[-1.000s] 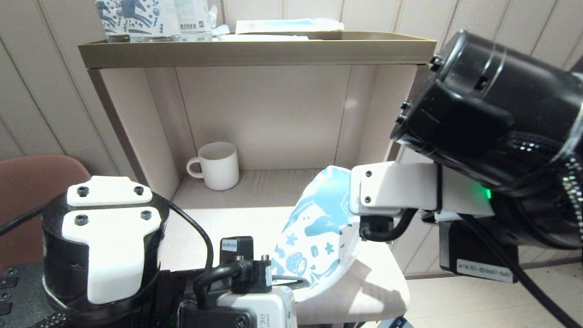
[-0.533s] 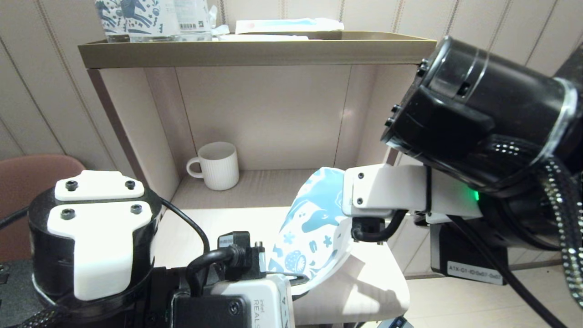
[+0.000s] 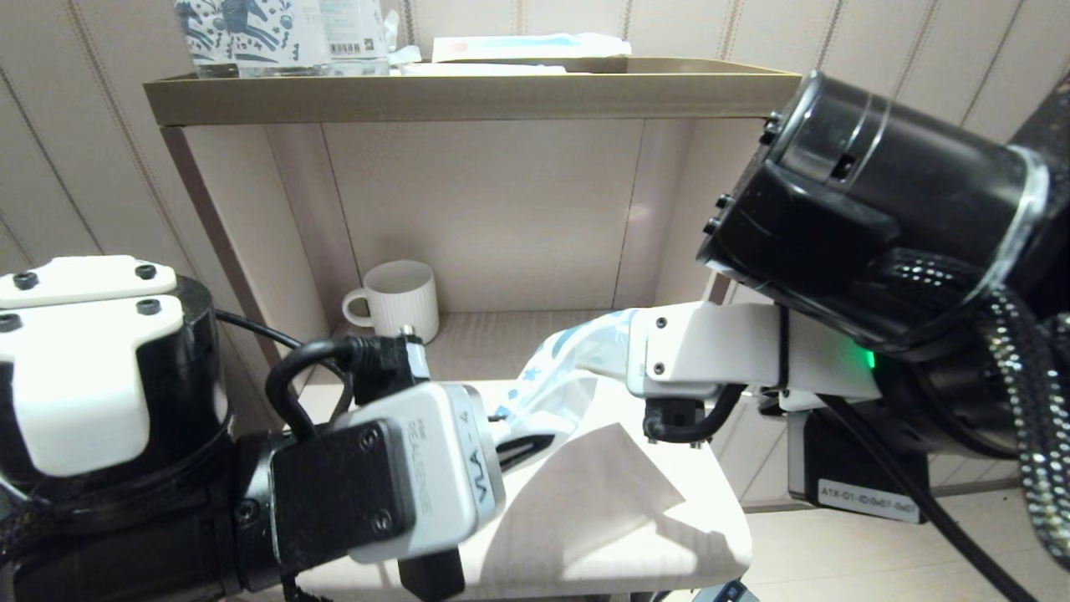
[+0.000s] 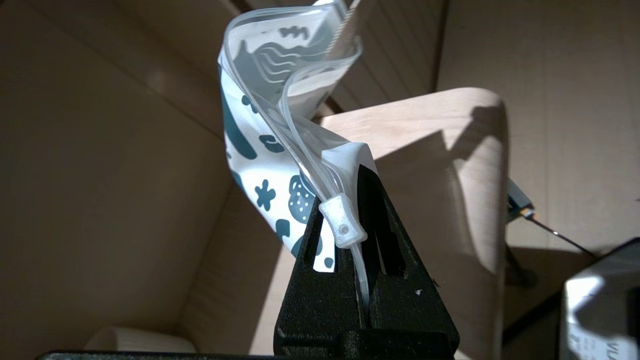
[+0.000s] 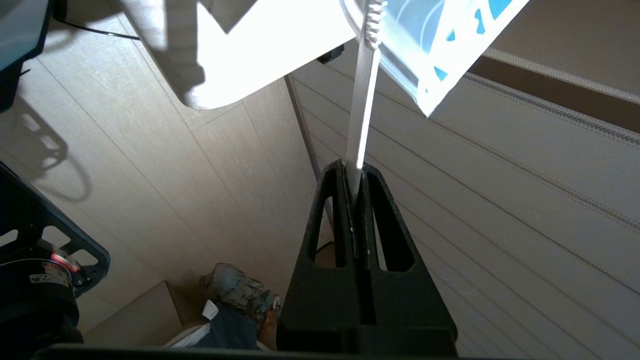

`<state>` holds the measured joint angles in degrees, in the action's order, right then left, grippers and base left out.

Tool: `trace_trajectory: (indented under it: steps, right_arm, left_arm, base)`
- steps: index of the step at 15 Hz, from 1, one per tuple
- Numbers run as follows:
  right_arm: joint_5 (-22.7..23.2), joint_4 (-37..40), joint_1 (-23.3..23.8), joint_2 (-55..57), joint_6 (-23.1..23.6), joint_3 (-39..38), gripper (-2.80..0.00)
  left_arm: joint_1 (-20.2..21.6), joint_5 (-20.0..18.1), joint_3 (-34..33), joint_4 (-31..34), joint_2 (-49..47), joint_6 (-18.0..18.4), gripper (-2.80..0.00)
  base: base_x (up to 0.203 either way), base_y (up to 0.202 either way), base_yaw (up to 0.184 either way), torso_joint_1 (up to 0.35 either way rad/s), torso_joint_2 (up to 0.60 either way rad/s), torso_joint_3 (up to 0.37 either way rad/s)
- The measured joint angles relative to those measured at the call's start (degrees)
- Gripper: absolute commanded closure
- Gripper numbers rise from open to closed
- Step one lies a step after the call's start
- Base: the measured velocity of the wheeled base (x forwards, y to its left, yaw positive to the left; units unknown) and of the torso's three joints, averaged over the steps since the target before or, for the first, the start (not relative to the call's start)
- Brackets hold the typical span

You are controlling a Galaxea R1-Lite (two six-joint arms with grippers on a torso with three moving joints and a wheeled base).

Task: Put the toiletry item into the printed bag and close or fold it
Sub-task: Place the comb into the storage bag

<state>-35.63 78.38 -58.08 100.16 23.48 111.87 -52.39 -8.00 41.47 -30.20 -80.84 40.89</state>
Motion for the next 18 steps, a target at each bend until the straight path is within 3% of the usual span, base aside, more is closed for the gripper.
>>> trace_trajectory:
  steps: [4,7,10,14,18]
  right_arm:
    - [-0.02,-0.04,0.28,-0.22,0.05,0.0,0.0]
    - [-0.09,-0.07,0.26,-0.22,0.09,0.04,0.0]
    - [-0.13,-0.1,0.26,-0.03,0.11,0.09,0.0]
    - [-0.07,-0.15,0.2,0.33,0.1,0.05,0.0]
    - [-0.11,-0.15,0.23,0.63,0.1,0.01,0.0]
  left_arm:
    - [6.8,-2.25,-3.73,-3.9,-0.12,-0.41,0.0]
    - [8.15,-6.36,-6.53,-3.72,-0.44,0.92,0.0]
    - [8.34,-6.39,-7.08,-3.66,-0.72,3.8,0.0]
    - [8.34,-2.8,-6.99,-4.99,-1.87,9.55,0.0]
    - [8.37,1.83,-6.97,-12.07,-2.62,15.48,0.0]
  base:
    - [0.0,0.0,0.0,0.0,0.0,0.0]
    - [0.0,0.0,0.0,0.0,0.0,0.0]
    - [0.0,0.0,0.0,0.0,0.0,0.0]
    - [0.0,0.0,0.0,0.0,0.0,0.0]
    - [0.0,0.0,0.0,0.0,0.0,0.0]
